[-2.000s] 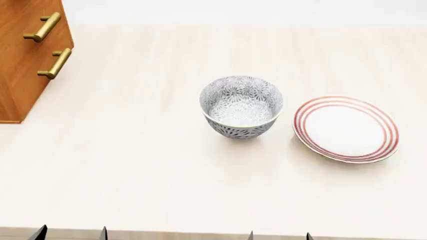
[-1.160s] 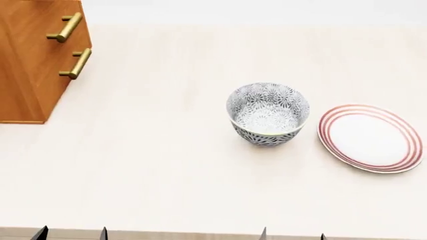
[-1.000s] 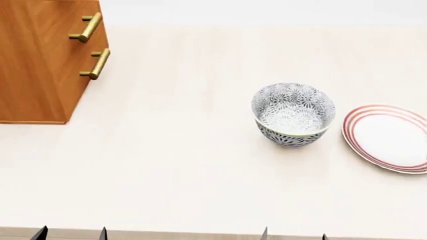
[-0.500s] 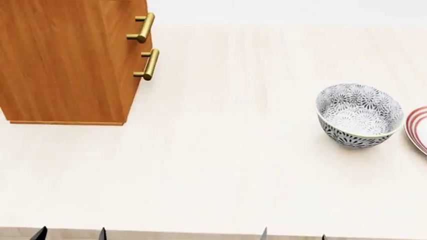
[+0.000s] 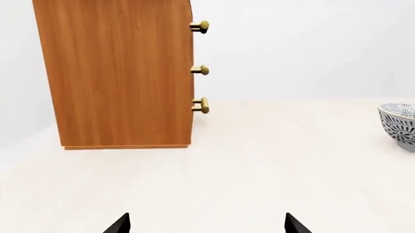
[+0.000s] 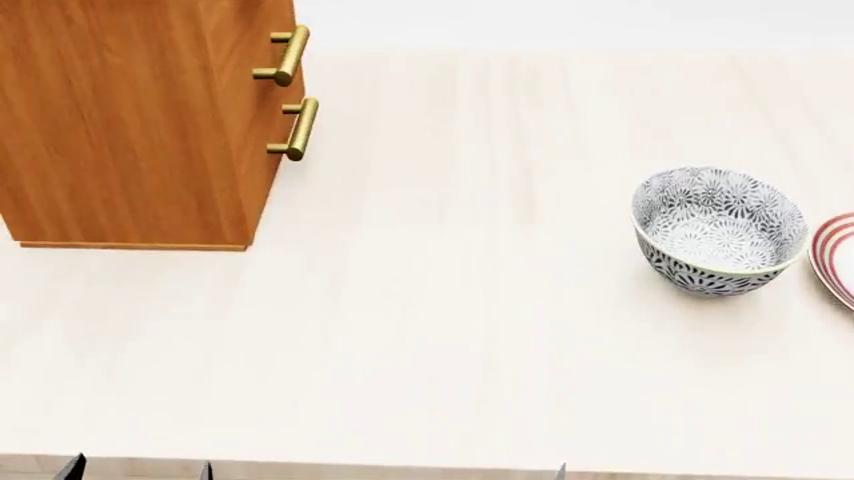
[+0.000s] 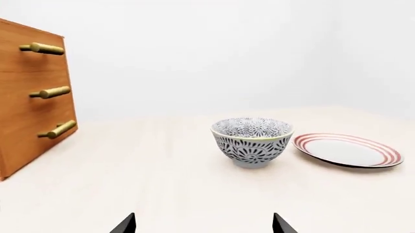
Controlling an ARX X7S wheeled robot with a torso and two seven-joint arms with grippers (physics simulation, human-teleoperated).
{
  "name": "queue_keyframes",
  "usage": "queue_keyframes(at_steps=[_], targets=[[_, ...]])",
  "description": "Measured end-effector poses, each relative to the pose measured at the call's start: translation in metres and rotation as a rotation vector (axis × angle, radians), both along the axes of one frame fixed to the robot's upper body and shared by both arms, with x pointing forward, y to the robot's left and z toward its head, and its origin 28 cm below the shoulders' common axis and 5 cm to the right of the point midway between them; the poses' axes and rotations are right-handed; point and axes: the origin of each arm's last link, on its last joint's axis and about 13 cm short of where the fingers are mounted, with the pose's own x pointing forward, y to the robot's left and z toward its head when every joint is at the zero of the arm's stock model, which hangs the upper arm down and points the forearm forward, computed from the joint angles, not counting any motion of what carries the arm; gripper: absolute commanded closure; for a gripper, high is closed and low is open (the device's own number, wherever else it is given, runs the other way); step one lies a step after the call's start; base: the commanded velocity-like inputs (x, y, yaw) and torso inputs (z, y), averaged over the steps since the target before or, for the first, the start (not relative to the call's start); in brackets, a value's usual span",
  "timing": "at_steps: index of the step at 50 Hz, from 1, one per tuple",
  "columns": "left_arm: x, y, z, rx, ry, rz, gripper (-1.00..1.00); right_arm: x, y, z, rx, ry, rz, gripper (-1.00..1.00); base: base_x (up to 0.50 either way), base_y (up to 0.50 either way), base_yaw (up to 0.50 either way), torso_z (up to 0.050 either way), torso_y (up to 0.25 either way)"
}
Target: Put the bowl on top of the cabinet.
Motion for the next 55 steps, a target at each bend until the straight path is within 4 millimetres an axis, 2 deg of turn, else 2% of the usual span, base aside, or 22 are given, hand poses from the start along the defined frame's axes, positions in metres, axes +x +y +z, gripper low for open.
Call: queue_keyframes(at_steps=[23, 49, 55], targets=[[-0.019, -0.006, 0.013, 0.026, -0.077, -0.014, -1.00, -0.025, 0.000, 0.009, -0.004, -0.086, 0.002, -1.00, 0.03, 0.00, 0.00, 0.000, 0.000], [-0.023, -0.007, 0.015, 0.051, -0.106, -0.005, -1.00, -0.030, 0.000, 0.010, -0.015, -0.115, -0.001, -1.00, 0.21, 0.00, 0.00, 0.000, 0.000], [-0.026, -0.008, 0.016, 0.086, -0.143, -0.007, -1.00, -0.031, 0.000, 0.010, -0.017, -0.119, -0.003, -1.00, 0.21, 0.00, 0.00, 0.045, 0.000]])
